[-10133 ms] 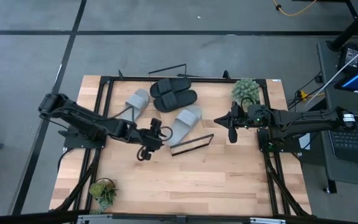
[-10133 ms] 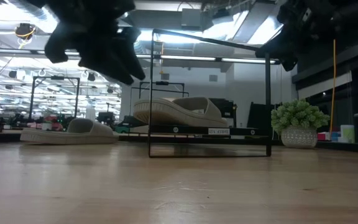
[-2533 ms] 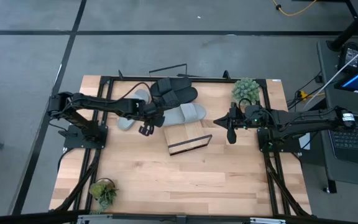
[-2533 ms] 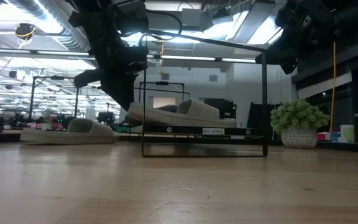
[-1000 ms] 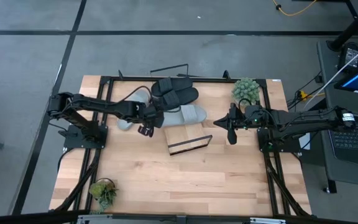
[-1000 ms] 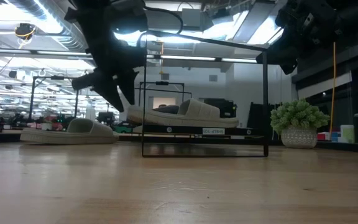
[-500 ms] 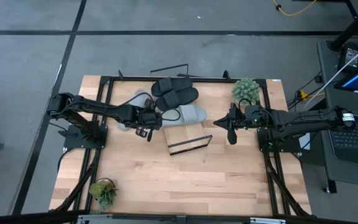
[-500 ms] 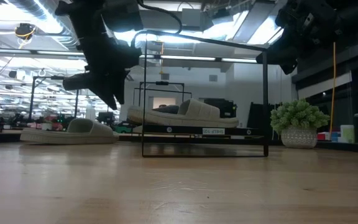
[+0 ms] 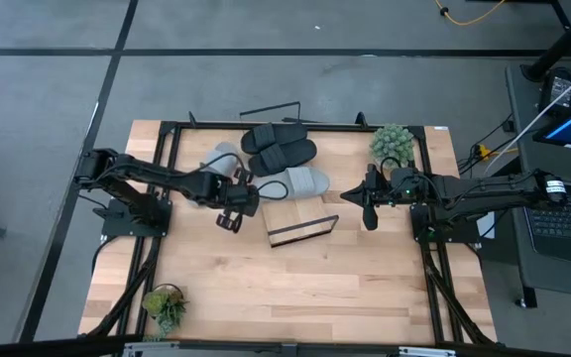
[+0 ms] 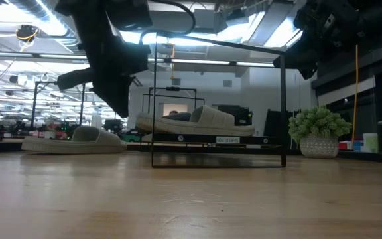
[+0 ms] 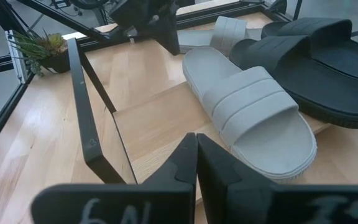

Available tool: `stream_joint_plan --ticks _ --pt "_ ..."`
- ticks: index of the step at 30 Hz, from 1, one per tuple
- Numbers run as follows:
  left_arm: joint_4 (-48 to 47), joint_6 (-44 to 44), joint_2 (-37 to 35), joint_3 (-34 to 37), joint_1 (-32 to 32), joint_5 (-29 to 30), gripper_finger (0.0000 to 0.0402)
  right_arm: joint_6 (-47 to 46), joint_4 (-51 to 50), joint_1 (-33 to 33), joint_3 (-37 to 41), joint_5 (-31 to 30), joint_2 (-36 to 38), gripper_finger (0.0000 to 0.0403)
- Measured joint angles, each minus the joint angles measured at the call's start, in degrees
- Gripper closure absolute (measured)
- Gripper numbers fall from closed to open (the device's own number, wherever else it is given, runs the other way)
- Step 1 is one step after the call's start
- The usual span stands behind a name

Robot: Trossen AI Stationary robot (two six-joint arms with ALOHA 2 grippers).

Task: Pick and place slides into the shelf
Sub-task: Put the right gray slide on the shelf

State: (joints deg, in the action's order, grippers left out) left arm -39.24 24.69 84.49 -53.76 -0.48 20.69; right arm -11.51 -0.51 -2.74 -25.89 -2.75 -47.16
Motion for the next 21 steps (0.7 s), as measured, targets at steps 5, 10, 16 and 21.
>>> stream_joint_plan --ticks 5,10,16,21 --pt "0.7 -1.8 0.0 0.0 1.0 -0.8 0.0399 0.0 0.0 0.0 0.0 0.0 0.0 0.0392" --pt "2.3 -0.4 0.0 0.0 1.0 -1.1 0.0400 0.0 -0.1 0.0 0.0 0.0 0.0 0.0392" --pt "4.6 -0.1 0.0 0.0 2.3 -2.9 0.0401 0.0 -0.2 0.0 0.0 0.0 0.0 0.0392" --pt "5.5 -0.1 0.0 0.0 3.9 -5.4 0.0401 0.0 -0.2 0.0 0.0 0.0 0.0 0.0392"
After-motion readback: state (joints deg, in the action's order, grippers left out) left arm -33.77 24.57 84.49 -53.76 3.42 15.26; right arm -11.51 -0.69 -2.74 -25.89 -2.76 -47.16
